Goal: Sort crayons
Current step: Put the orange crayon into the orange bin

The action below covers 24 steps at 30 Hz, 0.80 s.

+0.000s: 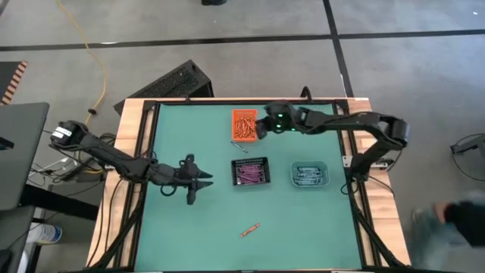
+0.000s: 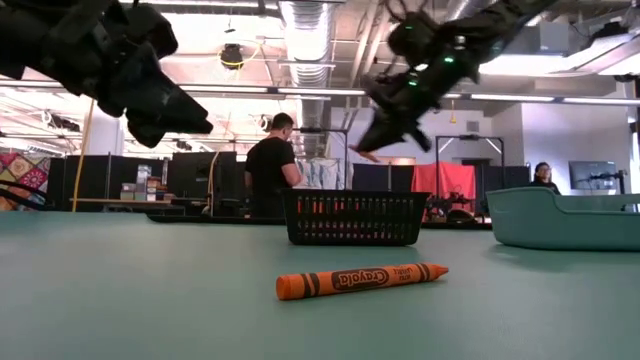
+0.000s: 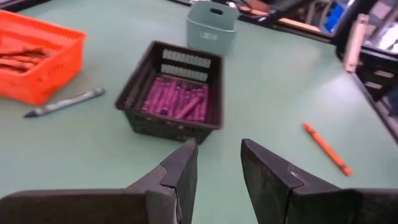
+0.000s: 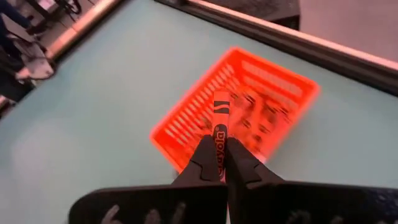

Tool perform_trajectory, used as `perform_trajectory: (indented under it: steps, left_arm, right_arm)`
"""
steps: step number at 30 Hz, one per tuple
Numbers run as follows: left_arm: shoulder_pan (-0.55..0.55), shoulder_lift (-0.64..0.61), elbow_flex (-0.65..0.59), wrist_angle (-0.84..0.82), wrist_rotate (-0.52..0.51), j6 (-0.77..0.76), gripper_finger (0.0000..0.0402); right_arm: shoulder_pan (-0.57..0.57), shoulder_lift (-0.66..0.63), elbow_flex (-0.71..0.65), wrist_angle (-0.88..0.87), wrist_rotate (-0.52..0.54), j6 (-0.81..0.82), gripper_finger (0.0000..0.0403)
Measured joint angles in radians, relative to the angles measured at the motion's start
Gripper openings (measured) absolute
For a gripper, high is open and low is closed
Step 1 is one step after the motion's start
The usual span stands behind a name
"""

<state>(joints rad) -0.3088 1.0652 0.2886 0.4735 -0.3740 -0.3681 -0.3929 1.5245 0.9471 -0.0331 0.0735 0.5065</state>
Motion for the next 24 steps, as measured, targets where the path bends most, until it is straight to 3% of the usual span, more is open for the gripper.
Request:
perform_trajectory:
  steps: [7,11,18,24]
  left_arm:
    - [-0.117,0.0,0.0,0.011,-0.007,-0.004,0.0112]
    - [-0.215,0.0,0.0,0.011,-0.079,0.007,0.0112]
    - [-0.348,0.0,0.0,0.011,-0.195,0.039,0.0112]
    - [-0.364,0.0,0.0,0.011,-0.237,0.041,0.0112]
  right_arm:
    - [0.046,0.201,0.17,0.091,0.077,0.112,0.0002]
    - [0.051,0.282,0.196,0.128,0.088,0.208,0.0002]
    - [0.05,0.348,0.198,0.206,0.108,0.323,0.0007]
    - [0.05,0.344,0.198,0.206,0.118,0.335,0.0043]
